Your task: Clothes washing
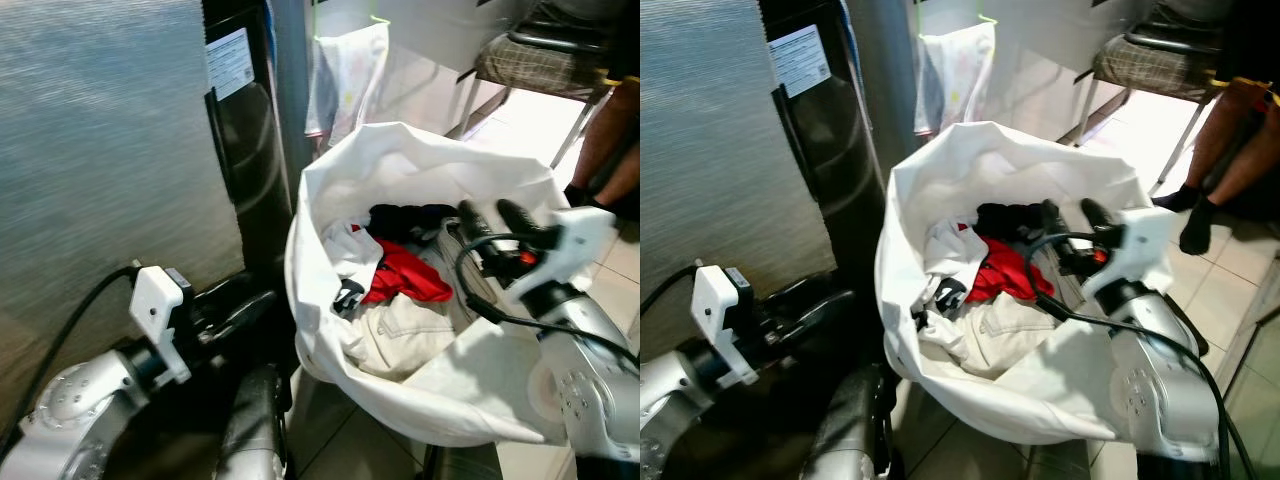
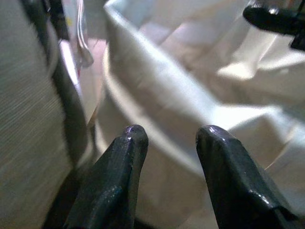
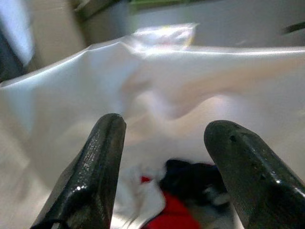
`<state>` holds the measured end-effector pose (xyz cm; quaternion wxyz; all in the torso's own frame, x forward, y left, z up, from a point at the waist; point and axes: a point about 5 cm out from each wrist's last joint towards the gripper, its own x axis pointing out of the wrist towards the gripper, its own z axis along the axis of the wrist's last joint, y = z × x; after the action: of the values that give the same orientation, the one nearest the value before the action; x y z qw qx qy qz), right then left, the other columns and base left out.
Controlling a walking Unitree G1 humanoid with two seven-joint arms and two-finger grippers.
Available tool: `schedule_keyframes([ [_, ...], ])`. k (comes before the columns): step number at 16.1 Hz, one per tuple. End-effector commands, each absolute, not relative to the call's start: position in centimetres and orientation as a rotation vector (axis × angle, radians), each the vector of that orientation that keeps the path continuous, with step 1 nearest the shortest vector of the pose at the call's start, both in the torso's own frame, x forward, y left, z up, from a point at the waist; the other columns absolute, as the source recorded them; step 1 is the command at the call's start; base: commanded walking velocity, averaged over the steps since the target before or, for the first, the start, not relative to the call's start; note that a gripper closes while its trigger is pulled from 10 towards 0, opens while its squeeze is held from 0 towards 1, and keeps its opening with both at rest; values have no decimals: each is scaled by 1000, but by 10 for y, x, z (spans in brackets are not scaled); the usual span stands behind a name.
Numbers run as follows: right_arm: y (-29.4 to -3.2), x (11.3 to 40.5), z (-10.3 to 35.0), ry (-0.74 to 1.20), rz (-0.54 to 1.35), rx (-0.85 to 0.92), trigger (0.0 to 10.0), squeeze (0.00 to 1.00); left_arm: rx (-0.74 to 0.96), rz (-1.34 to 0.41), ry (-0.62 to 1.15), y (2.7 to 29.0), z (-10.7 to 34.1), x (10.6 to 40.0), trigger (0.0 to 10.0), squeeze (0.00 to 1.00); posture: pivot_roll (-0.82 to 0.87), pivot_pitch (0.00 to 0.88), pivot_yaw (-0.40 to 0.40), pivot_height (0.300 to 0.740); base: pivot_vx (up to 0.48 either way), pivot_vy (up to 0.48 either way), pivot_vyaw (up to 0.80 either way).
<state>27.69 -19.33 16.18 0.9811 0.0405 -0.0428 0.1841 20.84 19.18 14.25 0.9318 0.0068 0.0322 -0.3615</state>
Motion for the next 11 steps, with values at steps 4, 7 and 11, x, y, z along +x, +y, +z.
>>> schedule_keyframes([
  [4,-131,296,120,157,755,-27,10000,0,60,-787,113,192,143,210,10000,0,-15,84,107,538,0,0,0],
  [7,-126,312,91,294,685,-119,10000,0,63,-830,159,187,136,202,10000,0,10,98,97,538,0,0,0],
  [11,-157,350,89,288,333,-65,10000,0,40,-813,135,181,145,197,10000,0,67,163,82,538,0,0,0],
])
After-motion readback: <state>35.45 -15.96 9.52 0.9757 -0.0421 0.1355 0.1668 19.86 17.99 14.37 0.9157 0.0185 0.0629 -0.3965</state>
